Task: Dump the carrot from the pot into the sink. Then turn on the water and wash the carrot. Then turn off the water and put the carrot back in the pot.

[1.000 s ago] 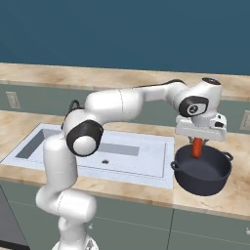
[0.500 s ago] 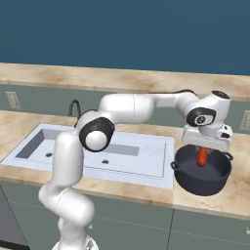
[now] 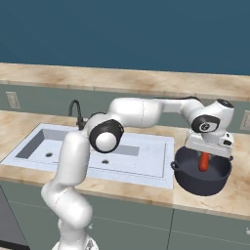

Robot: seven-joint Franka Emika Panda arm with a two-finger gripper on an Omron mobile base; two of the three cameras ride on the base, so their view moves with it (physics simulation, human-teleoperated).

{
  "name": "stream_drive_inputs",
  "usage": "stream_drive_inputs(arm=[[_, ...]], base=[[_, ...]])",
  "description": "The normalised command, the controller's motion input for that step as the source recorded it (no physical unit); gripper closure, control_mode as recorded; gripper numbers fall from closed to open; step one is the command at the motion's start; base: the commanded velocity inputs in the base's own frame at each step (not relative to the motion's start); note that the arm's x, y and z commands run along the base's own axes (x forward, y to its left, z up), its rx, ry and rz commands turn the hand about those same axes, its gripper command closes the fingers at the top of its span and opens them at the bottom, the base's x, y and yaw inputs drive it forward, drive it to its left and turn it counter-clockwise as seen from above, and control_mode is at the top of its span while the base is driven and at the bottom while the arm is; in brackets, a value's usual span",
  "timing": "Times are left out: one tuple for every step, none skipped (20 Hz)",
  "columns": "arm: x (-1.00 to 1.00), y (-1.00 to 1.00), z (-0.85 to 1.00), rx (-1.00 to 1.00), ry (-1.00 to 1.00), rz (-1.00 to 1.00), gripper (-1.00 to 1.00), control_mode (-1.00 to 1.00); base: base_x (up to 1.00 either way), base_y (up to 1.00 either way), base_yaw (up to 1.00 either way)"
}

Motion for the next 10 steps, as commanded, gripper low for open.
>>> stream_drive_inputs(arm=[[0.16,0.0,-0.35,0.0,0.0,0.0,1.0,-1.0],[0.13,0.0,-0.34,0.0,0.0,0.0,1.0,-1.0],[0.14,0.0,-0.34,0.0,0.0,0.0,1.0,-1.0],[0.11,0.0,-0.34,0.0,0.0,0.0,1.0,-1.0],[0.1,0.0,-0.36,0.0,0.0,0.0,1.0,-1.0],[0.08,0.0,-0.34,0.0,0.0,0.0,1.0,-1.0],[0.06,0.0,-0.34,0.0,0.0,0.0,1.0,-1.0],[0.08,0.0,-0.36,0.0,0.0,0.0,1.0,-1.0],[0.04,0.0,-0.35,0.0,0.0,0.0,1.0,-1.0],[0.04,0.0,-0.33,0.0,0.0,0.0,1.0,-1.0]], base=[[0.0,0.0,0.0],[0.0,0.0,0.0],[0.0,0.0,0.0],[0.0,0.0,0.0],[0.0,0.0,0.0],[0.0,0.0,0.0],[0.0,0.0,0.0],[0.0,0.0,0.0],[0.0,0.0,0.0],[0.0,0.0,0.0]])
